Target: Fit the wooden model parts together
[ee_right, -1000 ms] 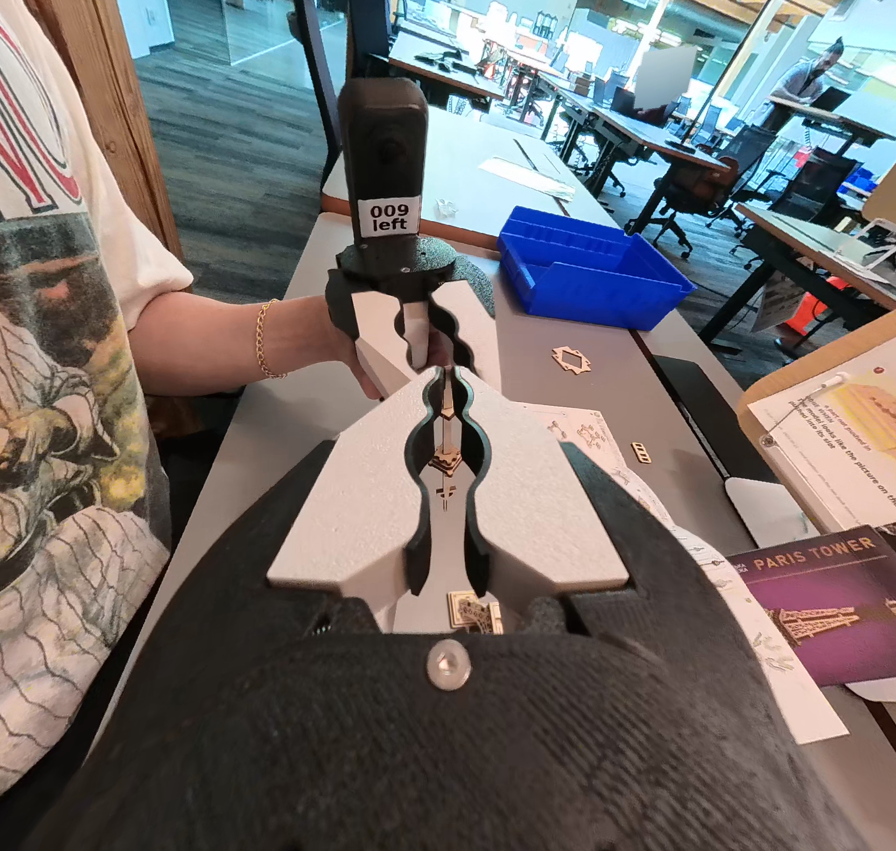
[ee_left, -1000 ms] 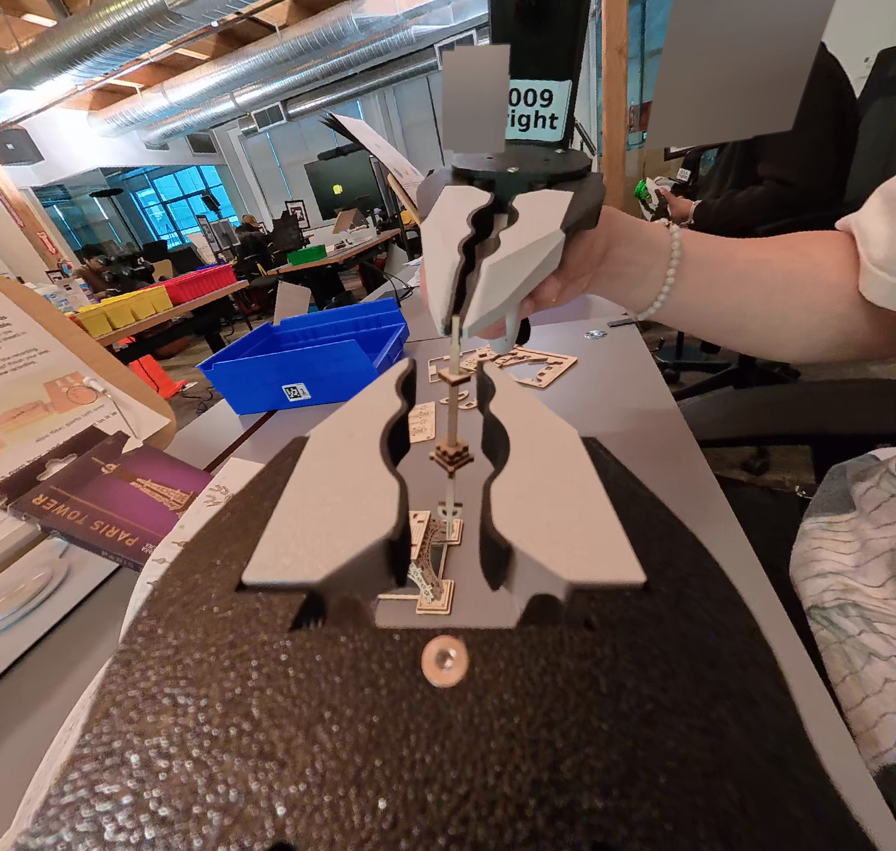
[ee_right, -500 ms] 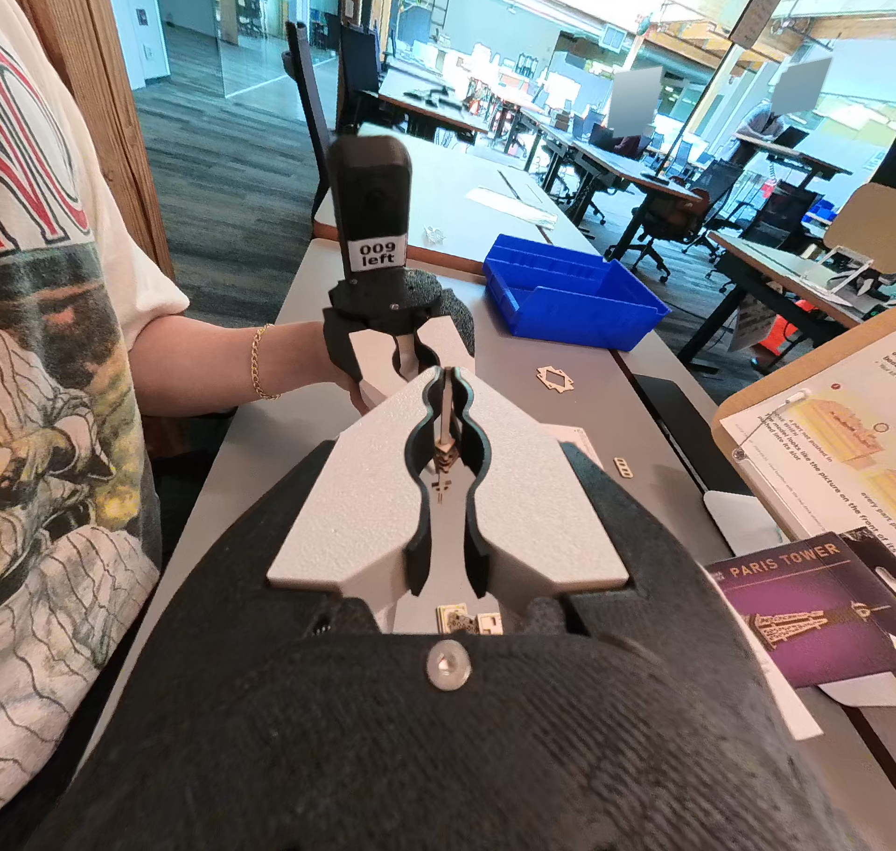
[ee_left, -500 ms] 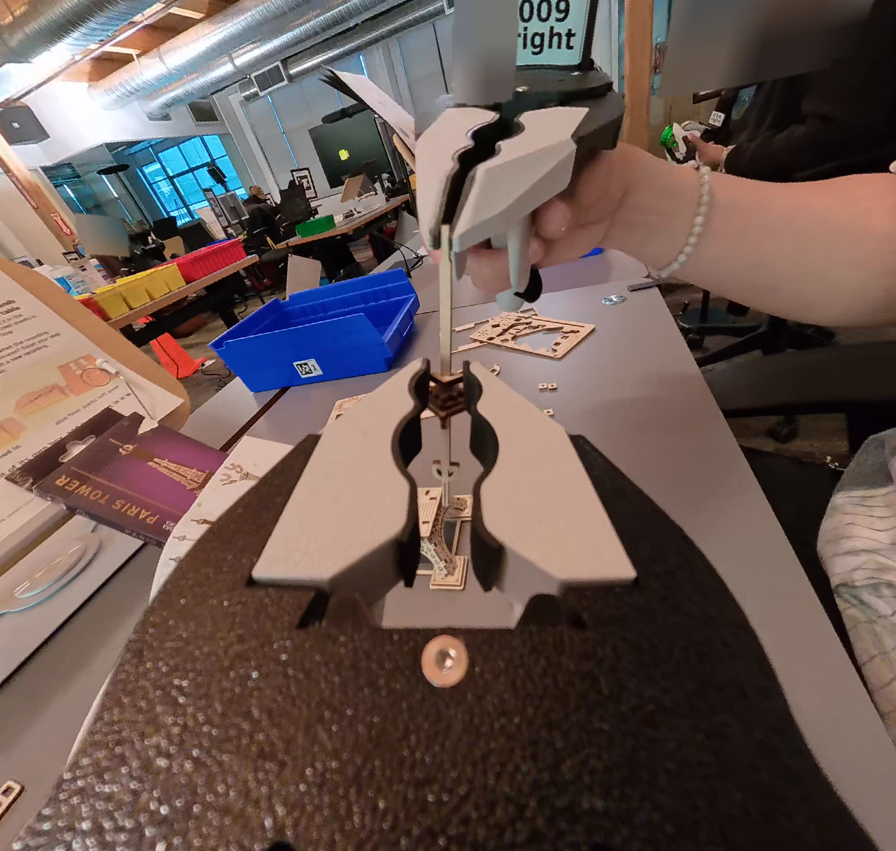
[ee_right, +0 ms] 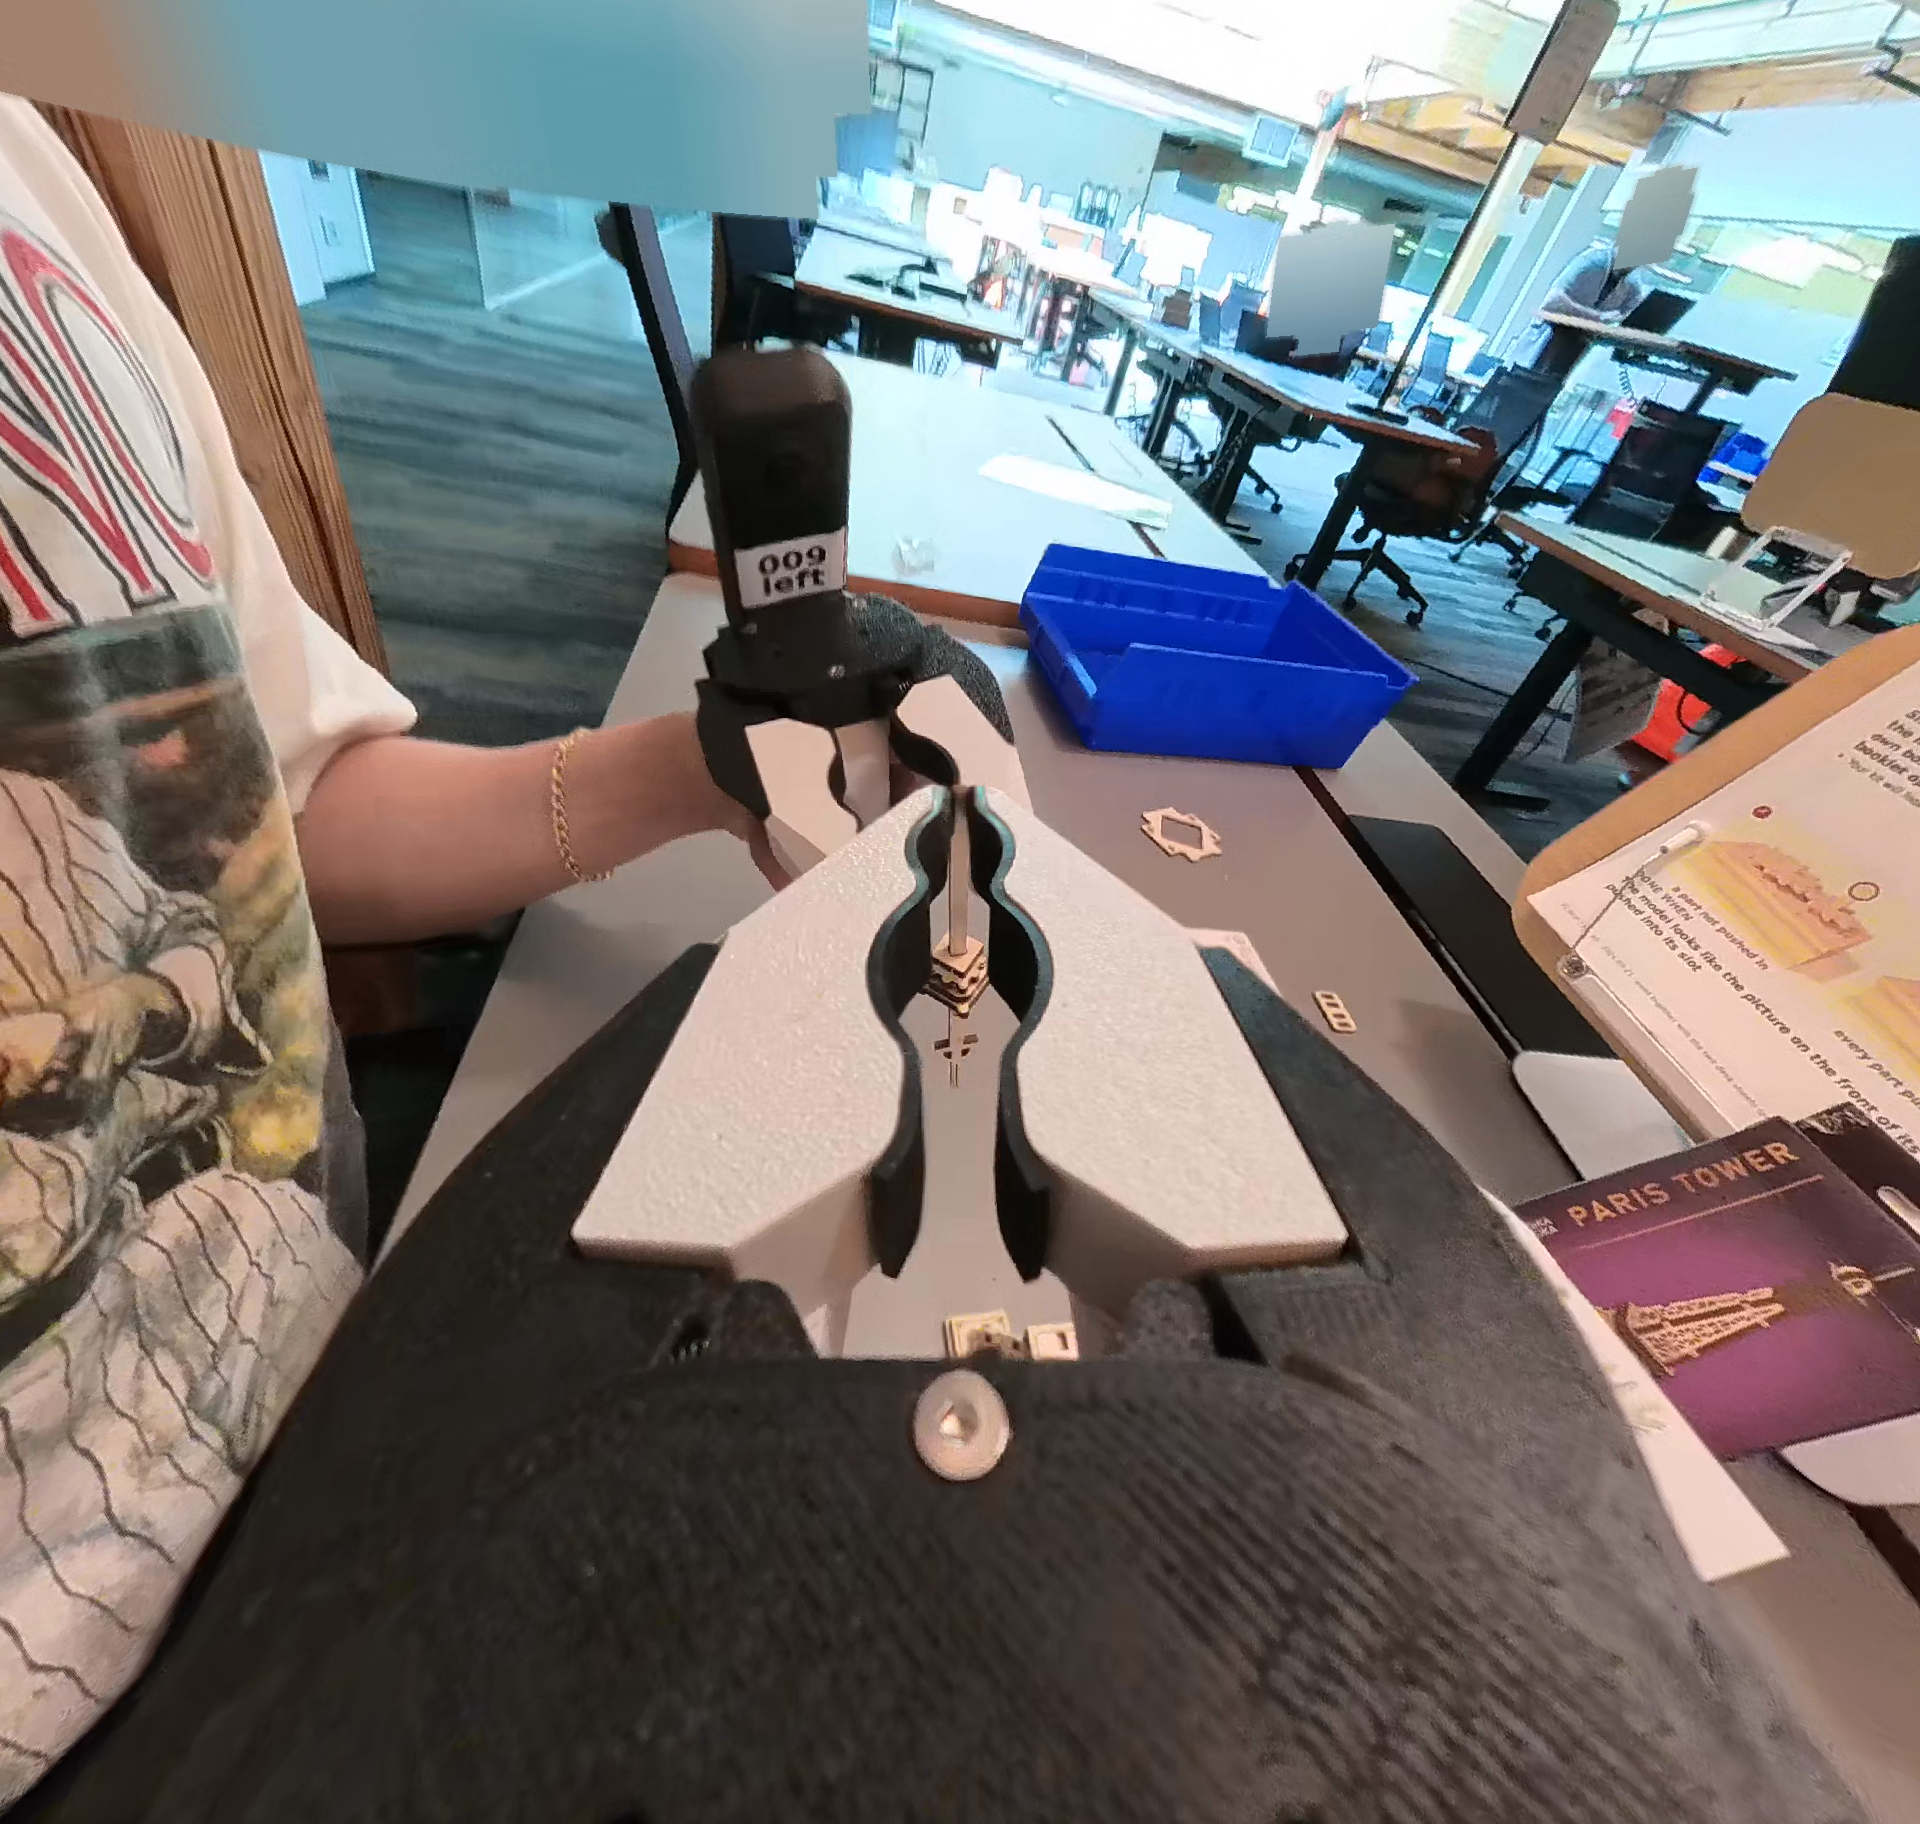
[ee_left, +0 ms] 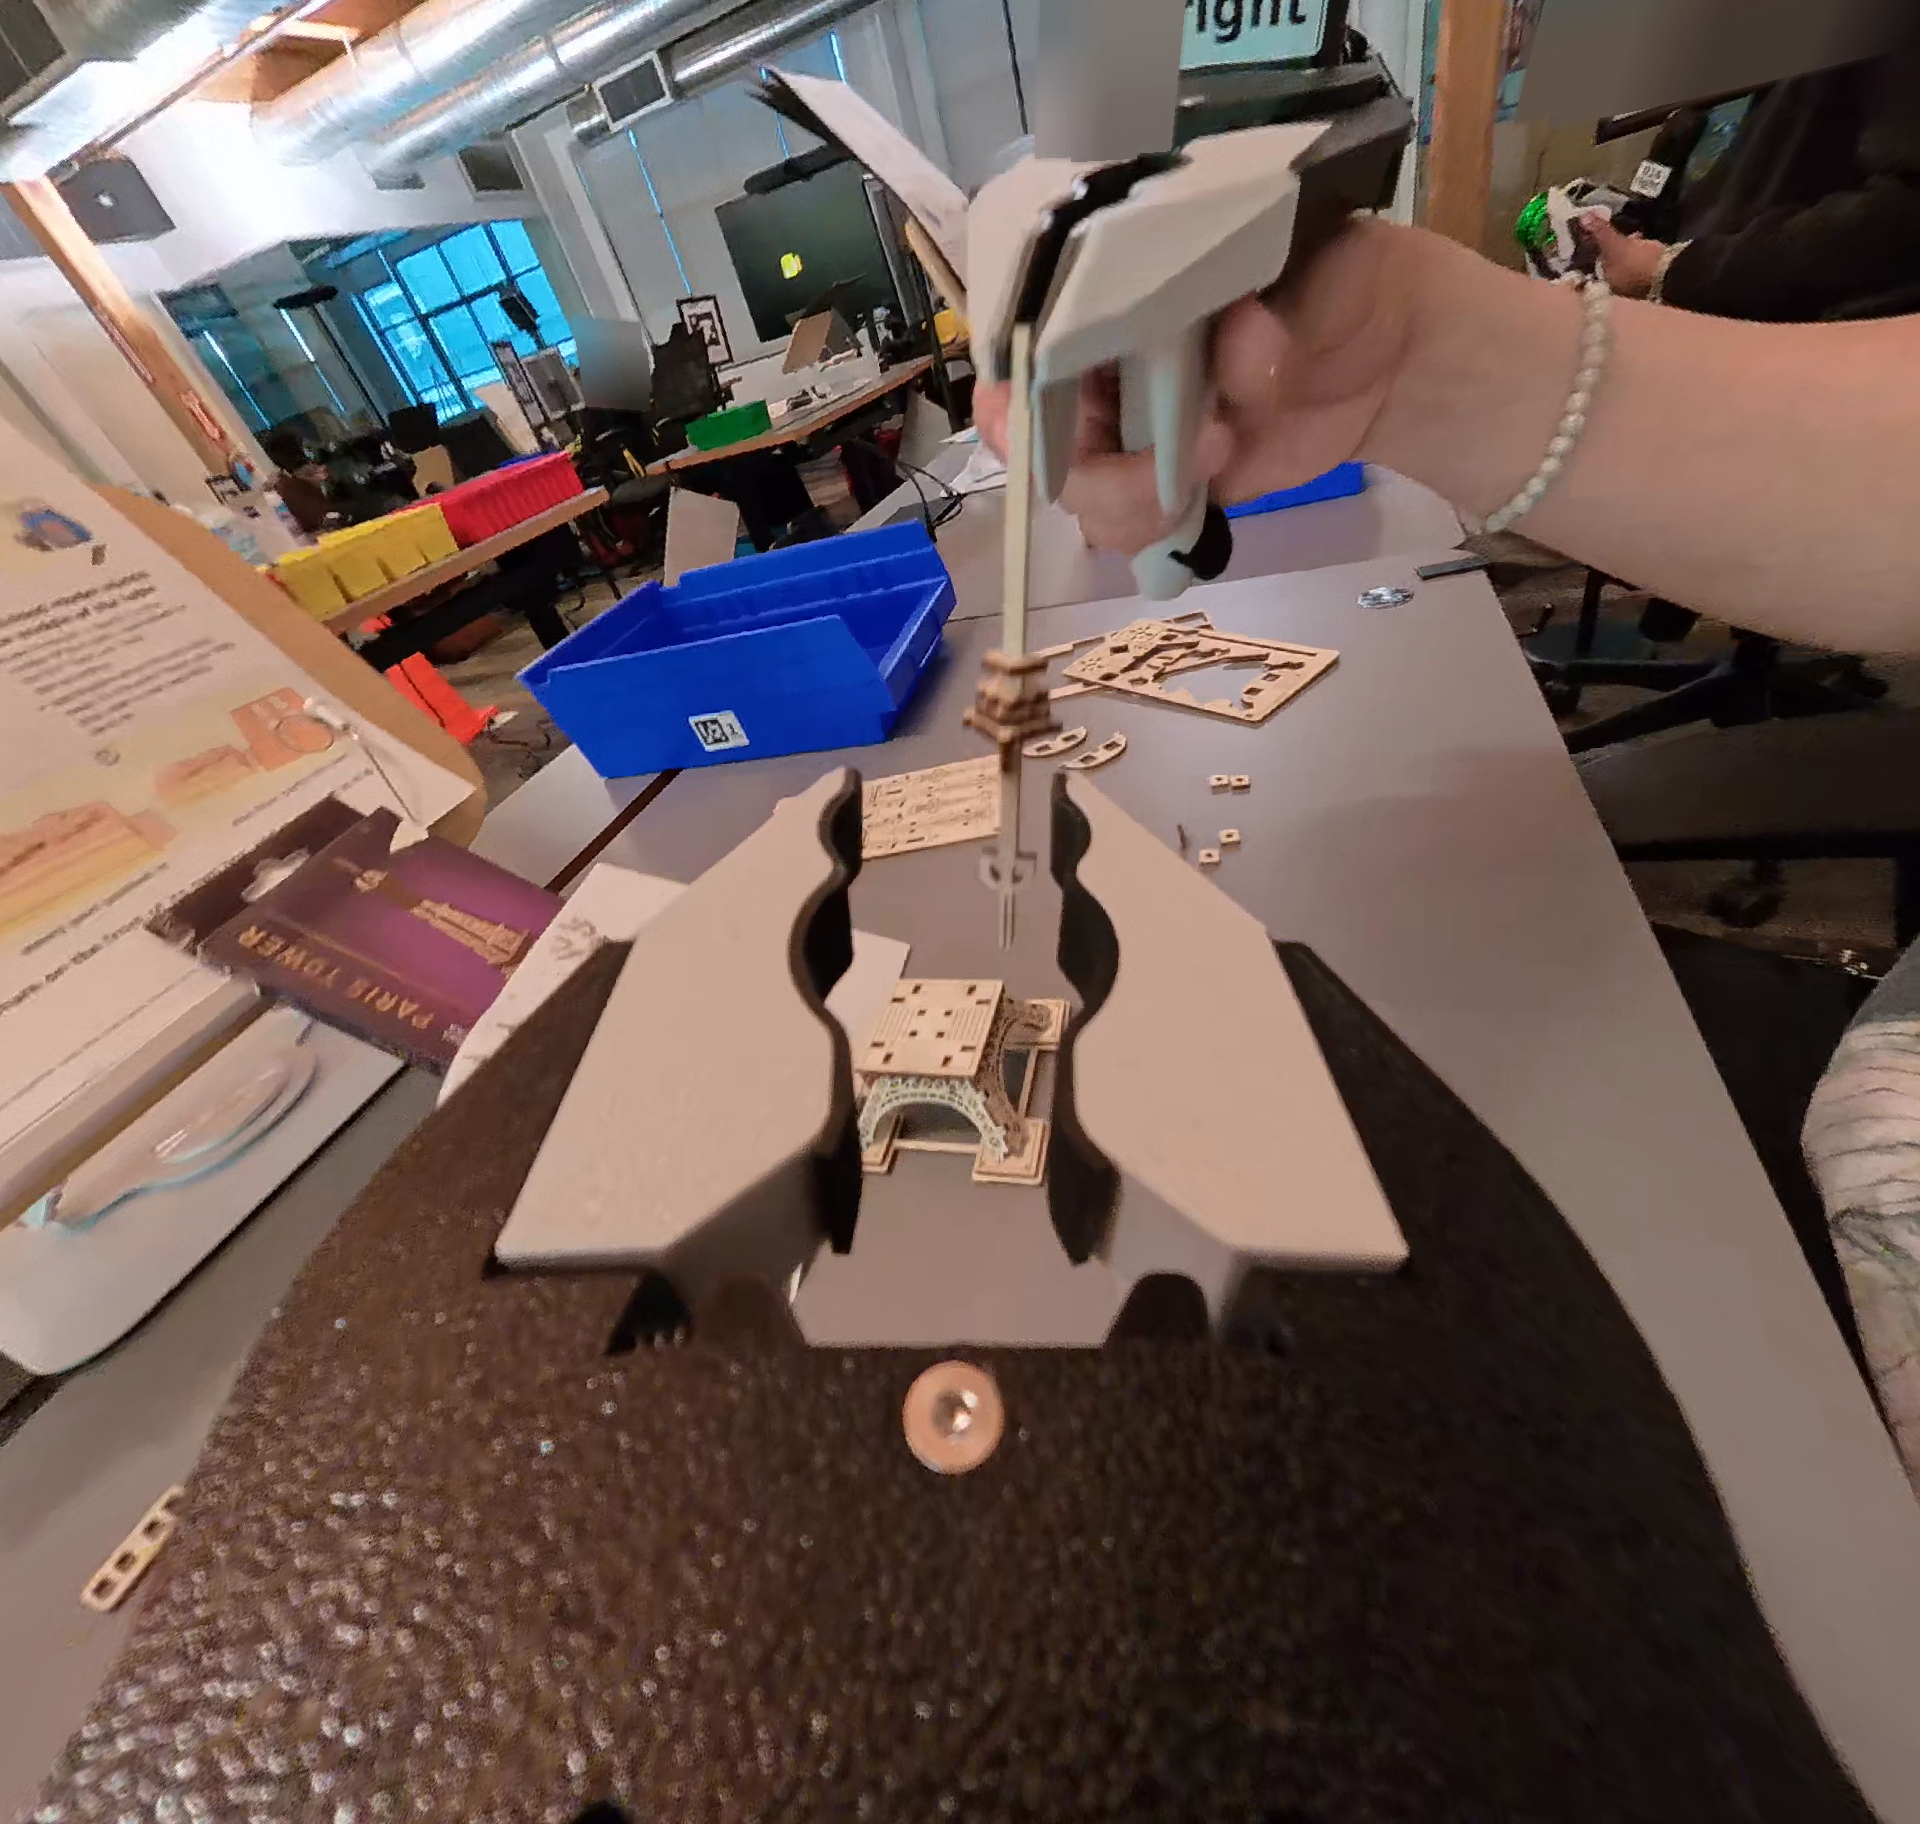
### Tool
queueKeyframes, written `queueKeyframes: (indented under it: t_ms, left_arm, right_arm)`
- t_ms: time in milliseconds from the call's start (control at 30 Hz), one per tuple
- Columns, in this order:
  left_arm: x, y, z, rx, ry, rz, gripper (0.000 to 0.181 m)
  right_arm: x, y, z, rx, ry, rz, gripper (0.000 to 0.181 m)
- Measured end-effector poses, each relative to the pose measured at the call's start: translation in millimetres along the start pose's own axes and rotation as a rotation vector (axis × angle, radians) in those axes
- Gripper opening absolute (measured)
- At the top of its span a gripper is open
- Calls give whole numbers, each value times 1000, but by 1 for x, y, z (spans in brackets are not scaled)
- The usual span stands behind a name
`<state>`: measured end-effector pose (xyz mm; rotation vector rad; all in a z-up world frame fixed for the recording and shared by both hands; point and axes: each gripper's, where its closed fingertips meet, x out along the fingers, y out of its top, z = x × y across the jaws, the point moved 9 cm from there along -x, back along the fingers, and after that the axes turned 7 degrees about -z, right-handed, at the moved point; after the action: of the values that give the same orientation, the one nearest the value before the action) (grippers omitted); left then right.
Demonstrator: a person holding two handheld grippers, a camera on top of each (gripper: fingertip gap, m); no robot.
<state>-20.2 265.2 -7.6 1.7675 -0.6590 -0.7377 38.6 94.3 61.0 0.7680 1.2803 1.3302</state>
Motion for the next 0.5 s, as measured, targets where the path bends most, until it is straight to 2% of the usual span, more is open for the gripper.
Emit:
queueKeyframes:
  t_ms: [100,300,500]
  left_arm:
    - [-1,-5,-3,-48,-42,-11,32]
    - [9,-4,6,-23,-87,-12,22]
    - [11,-1,8,-13,-71,12,1]
  right_arm:
    - [-6,4,4,36,-1,56,0]
    - [-1,5,0,20,36,45,0]
    - [3,3,0,10,30,13,0]
